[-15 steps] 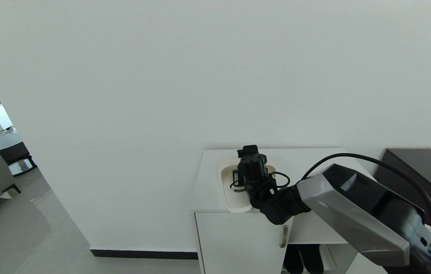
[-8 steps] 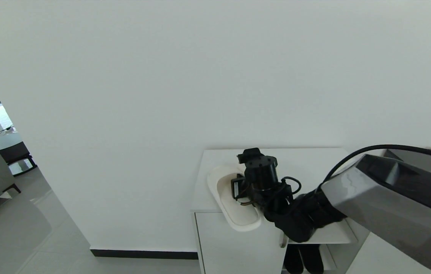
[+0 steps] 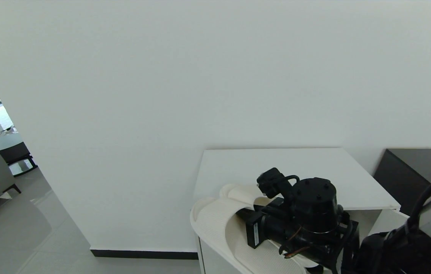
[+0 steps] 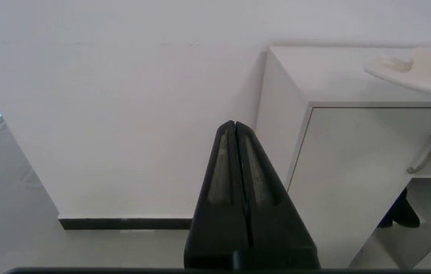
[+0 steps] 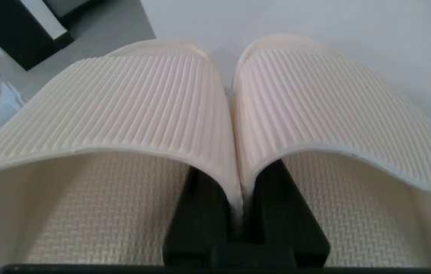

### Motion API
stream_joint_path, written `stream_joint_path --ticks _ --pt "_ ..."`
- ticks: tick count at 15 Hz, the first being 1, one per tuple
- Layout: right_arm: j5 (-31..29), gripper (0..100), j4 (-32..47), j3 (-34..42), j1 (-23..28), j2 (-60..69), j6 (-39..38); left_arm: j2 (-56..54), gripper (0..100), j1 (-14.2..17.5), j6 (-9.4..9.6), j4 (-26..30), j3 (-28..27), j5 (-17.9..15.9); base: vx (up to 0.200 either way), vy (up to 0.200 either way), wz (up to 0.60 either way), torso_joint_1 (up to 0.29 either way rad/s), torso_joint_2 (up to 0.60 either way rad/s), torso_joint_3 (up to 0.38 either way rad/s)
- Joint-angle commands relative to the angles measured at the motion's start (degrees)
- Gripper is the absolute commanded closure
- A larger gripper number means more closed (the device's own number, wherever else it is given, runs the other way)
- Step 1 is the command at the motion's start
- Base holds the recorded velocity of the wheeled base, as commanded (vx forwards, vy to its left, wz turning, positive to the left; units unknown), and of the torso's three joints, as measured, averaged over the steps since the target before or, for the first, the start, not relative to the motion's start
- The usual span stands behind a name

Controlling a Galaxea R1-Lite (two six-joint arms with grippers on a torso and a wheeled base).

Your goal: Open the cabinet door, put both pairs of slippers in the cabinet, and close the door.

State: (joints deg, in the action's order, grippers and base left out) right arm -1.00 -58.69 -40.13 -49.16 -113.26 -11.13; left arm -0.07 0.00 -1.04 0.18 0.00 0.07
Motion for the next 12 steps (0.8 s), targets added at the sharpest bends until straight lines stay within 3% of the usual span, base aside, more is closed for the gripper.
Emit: stream_joint_path --ticks 1,7,12 --pt "0.1 100 0.0 1.0 -0.2 2.1 0.1 0.1 100 0.0 -0.02 0.0 0.0 0.0 0.000 0.000 0.00 0.000 0.00 0.000" --pt "0.1 100 0.0 1.0 -0.5 1.5 1.5 0.1 100 0.0 0.07 0.0 0.0 -0.1 0.000 0.000 0.00 0.000 0.00 0.000" --pt "0.0 100 -0.1 1.1 -0.7 1.2 2.5 0.1 100 0.0 0.07 0.0 0.0 -0.1 -0.200 0.000 0.00 0.006 0.01 0.001"
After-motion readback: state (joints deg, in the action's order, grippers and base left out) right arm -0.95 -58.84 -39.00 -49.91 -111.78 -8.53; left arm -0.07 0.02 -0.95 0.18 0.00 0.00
